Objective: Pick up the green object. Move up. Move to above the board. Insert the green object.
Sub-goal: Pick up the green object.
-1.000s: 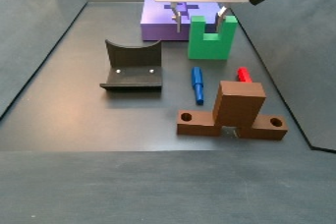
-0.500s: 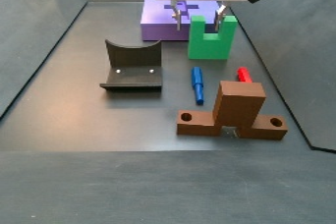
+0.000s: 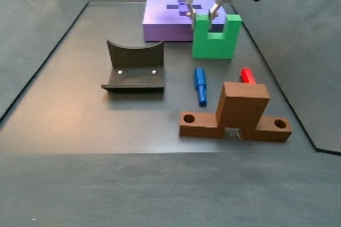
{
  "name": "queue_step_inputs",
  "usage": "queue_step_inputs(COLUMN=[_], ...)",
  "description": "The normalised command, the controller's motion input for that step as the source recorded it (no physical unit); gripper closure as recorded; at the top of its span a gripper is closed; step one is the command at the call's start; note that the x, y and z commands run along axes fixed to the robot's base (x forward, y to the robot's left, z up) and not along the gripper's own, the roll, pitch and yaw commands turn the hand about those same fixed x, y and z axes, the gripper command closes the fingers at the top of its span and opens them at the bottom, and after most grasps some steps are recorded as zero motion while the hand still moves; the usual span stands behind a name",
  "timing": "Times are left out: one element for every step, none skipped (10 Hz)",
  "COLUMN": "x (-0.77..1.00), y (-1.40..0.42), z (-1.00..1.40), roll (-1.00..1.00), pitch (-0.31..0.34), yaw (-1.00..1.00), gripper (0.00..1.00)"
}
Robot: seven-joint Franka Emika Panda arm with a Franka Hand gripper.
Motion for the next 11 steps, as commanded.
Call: queue_step_inputs(x=[0.0, 0.0, 0.0, 0.0, 0.0, 0.0, 0.0, 0.0, 0.0, 0.0, 0.0], y=[0.0, 0.0, 0.0, 0.0, 0.0, 0.0, 0.0, 0.0, 0.0, 0.0, 0.0], z=[0.0, 0.0, 0.0, 0.0, 0.0, 0.0, 0.0, 0.0, 0.0, 0.0, 0.0], roll=[0.0, 0.0, 0.0, 0.0, 0.0, 0.0, 0.0, 0.0, 0.0, 0.0, 0.0], pitch=[0.0, 0.0, 0.0, 0.0, 0.0, 0.0, 0.0, 0.0, 0.0, 0.0, 0.0], yaw=[0.0, 0.0, 0.0, 0.0, 0.0, 0.0, 0.0, 0.0, 0.0, 0.0, 0.0], gripper=[1.0, 1.0, 1.0, 1.0, 1.0, 1.0, 1.0, 1.0, 1.0, 1.0, 1.0])
